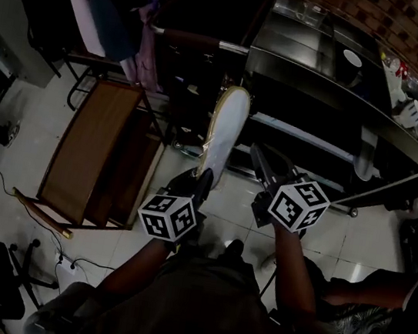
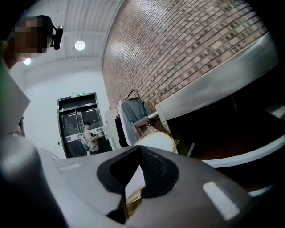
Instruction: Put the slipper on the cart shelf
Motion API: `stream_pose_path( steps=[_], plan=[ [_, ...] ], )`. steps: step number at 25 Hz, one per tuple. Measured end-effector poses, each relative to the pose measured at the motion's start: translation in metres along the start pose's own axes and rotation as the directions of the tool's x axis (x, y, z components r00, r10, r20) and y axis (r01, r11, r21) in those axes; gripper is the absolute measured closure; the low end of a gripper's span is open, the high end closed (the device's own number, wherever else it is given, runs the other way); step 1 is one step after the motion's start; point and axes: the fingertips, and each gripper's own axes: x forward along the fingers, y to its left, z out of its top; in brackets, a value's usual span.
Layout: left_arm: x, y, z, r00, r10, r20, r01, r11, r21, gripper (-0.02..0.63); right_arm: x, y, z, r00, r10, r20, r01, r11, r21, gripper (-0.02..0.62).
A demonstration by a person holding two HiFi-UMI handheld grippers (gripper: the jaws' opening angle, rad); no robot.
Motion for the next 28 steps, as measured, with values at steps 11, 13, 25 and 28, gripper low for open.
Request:
stream_pose_path(
  steps=[11, 13, 25, 28],
  plan=[
    [0.089, -0.082, -0.041, 0.998, -0.015, -0.056, 0.014, 1.000, -0.012, 0.534, -0.110, -0.086, 0.026, 0.996, -0.074, 0.040, 0.074, 0.997, 0.019, 0.597],
    [0.106, -0.086, -0.042, 0.998, -0.005, -0.055, 0.004, 1.000, -0.021, 0.534, -0.120, -0.099, 0.031, 0.996, -0.077, 0.045, 0.076, 0.997, 0.020, 0.597],
    [0.225, -0.082, -0.034, 0.994, -0.001, -0.112, 0.002, 1.000, 0.009, 0.534, -0.141, -0.170, 0.041, 0.980, -0.188, 0.064, 0.184, 0.981, 0.057, 0.597],
    [0.255, -0.070, -0.025, 0.994, 0.001, -0.113, 0.000, 1.000, 0.005, 0.534, -0.134, -0.186, 0.044, 0.971, -0.229, 0.061, 0.226, 0.972, 0.063, 0.597]
  ],
)
